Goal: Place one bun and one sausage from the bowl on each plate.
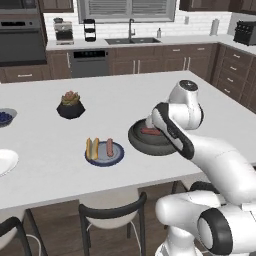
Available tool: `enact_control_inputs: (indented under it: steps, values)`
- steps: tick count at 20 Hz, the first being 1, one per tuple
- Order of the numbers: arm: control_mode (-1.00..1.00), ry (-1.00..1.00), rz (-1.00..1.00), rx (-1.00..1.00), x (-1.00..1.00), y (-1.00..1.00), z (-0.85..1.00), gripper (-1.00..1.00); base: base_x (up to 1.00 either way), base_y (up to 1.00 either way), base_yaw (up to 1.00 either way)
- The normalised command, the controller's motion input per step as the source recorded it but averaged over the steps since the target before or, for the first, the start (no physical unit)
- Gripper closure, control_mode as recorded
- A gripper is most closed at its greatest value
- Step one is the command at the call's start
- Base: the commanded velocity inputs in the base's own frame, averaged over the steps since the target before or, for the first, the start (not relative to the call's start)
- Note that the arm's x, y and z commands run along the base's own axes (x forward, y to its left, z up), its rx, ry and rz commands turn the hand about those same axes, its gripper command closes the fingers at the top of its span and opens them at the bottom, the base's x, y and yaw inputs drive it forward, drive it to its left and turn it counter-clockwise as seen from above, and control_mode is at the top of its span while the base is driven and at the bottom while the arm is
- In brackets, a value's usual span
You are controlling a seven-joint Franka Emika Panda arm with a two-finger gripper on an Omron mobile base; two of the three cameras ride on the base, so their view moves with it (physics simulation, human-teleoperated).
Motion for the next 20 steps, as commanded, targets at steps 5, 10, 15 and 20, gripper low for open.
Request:
enact_control_inputs:
  steps: [5, 10, 15, 20]
  values:
    - [-1.0, 0.15, 0.47, -0.03, 0.85, -0.77, -0.26, -1.0, 0.0, 0.0, 0.0]
    - [-1.0, 0.0, 0.32, -0.35, 0.42, 0.04, -0.67, -1.0, 0.0, 0.0, 0.0]
    - [-1.0, 0.04, 0.12, -0.22, 0.35, 0.31, -0.33, -1.0, 0.0, 0.0, 0.0]
    - [-1.0, -0.01, 0.08, 0.0, 0.28, 0.21, -0.18, -1.0, 0.0, 0.0, 0.0]
